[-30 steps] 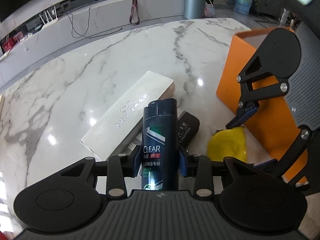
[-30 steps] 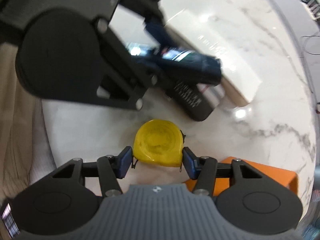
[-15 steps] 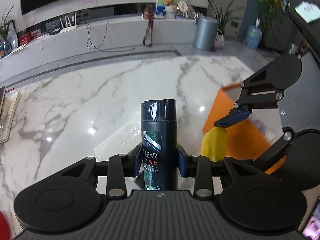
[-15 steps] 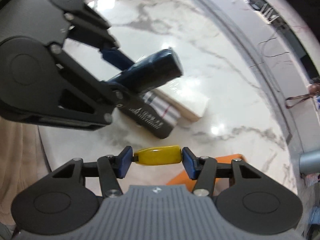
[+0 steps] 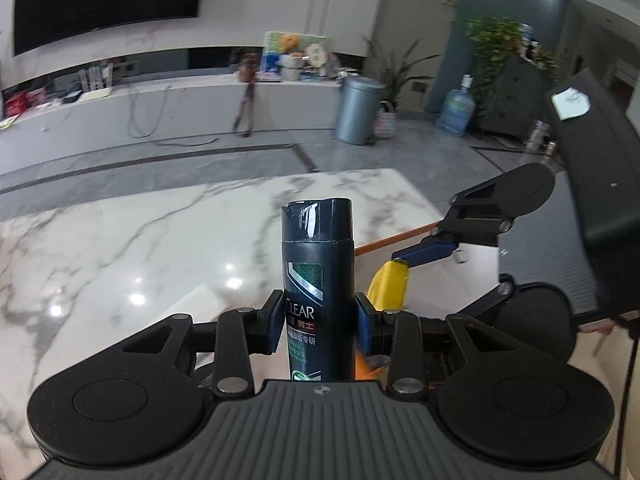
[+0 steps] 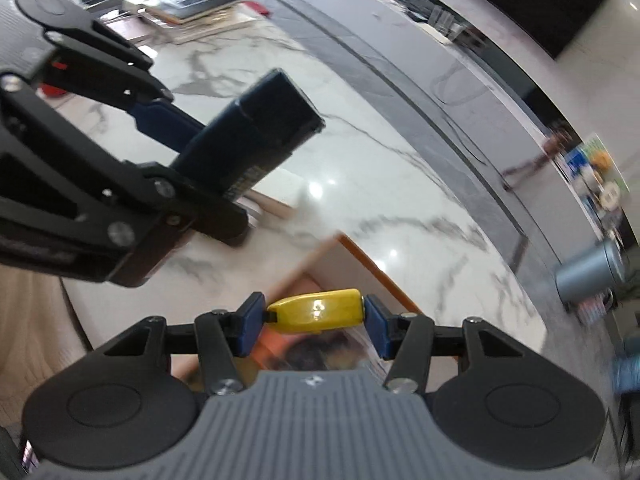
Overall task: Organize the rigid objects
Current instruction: 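Carry the tape measure to the orange box with the right gripper while the left carries the shampoo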
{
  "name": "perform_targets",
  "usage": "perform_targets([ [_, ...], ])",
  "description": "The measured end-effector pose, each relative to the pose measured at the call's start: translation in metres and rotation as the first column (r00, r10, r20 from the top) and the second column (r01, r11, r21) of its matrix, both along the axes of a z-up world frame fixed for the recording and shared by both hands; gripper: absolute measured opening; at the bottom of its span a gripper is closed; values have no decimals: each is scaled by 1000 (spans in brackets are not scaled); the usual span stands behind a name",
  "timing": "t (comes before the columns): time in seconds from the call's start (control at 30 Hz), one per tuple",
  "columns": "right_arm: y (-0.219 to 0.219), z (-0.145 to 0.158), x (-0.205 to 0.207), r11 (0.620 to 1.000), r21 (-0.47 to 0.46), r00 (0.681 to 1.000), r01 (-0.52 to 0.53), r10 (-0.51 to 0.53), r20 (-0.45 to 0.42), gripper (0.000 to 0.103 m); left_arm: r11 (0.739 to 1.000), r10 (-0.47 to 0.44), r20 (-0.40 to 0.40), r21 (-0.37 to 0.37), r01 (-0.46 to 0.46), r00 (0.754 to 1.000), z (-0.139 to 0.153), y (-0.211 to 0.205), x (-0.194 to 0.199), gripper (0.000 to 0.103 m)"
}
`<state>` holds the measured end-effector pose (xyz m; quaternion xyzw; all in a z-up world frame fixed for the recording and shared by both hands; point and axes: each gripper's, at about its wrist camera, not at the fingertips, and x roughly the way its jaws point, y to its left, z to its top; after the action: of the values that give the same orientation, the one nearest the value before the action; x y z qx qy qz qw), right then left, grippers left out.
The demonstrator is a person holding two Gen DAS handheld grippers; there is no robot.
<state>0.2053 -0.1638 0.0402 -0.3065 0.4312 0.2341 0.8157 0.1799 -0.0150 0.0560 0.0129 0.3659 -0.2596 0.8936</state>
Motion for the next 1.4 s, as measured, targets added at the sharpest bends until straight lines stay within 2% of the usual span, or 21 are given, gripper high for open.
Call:
perform_targets([
  [0.13,-36,5,-7,998,-7,998,66,-66,2,54,999,-48,-11,-18,47,999,-3,-32,5,40],
  [0.43,-101,-22,-4,981,-65,983,182,-184,-23,54,989,-141,-88,-54,136,986,-28,-103,25,40],
  [0.67,-137,-47,0,972,-126,977,201,-209,-53,54,983,-123,-238,-160,85,963,-65,-133,58,38],
  [0.93,-154,-72,11,971,-164,978,174,-189,-85,54,981,-104,-369,-193,33,924,-109,-167,85,37],
  [1.2,-151,-100,19,971,-201,981,126,-152,-120,54,983,-55,-441,-182,-29,896,-142,-174,103,37],
  [1.4,-151,-114,31,972,-204,980,116,-146,-135,54,982,-57,-448,-186,-31,892,-145,-175,111,37],
])
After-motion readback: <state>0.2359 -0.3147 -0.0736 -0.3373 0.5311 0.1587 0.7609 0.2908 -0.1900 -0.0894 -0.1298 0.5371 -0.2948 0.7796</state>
